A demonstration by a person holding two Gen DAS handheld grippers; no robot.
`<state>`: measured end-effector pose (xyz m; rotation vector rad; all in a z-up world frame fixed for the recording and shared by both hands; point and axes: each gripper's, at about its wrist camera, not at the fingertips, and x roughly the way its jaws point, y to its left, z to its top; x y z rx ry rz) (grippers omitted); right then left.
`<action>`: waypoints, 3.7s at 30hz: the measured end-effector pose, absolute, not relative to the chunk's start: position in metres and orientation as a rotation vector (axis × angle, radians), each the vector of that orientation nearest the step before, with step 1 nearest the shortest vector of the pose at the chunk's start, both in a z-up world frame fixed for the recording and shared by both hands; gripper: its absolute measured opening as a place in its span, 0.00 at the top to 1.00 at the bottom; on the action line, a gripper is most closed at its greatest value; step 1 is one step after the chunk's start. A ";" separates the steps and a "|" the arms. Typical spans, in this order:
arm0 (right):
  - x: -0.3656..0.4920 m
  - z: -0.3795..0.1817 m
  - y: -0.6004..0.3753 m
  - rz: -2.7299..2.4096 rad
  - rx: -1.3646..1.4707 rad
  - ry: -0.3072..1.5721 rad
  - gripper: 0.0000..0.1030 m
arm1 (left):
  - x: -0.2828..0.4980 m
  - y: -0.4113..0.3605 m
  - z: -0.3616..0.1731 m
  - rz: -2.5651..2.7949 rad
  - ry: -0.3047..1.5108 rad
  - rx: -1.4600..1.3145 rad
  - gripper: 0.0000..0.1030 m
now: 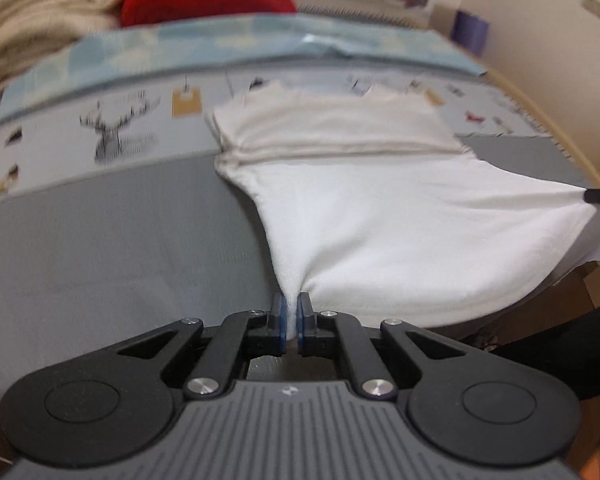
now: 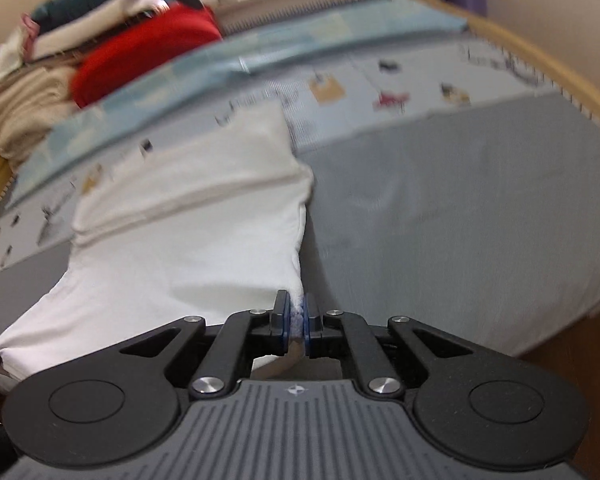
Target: Fold small clothes
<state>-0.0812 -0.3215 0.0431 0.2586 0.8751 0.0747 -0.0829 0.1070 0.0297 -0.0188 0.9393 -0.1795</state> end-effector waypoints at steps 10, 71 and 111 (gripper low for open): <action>-0.169 0.111 -0.330 0.174 0.248 0.808 0.95 | -0.170 0.122 0.116 -0.194 0.871 -0.078 0.95; 0.123 -0.069 -0.268 0.123 0.191 0.951 0.71 | 0.139 0.142 -0.073 0.050 1.067 -0.139 0.64; 0.145 -0.075 -0.258 0.034 0.254 0.959 0.79 | 0.163 0.158 -0.085 0.116 1.029 -0.258 0.80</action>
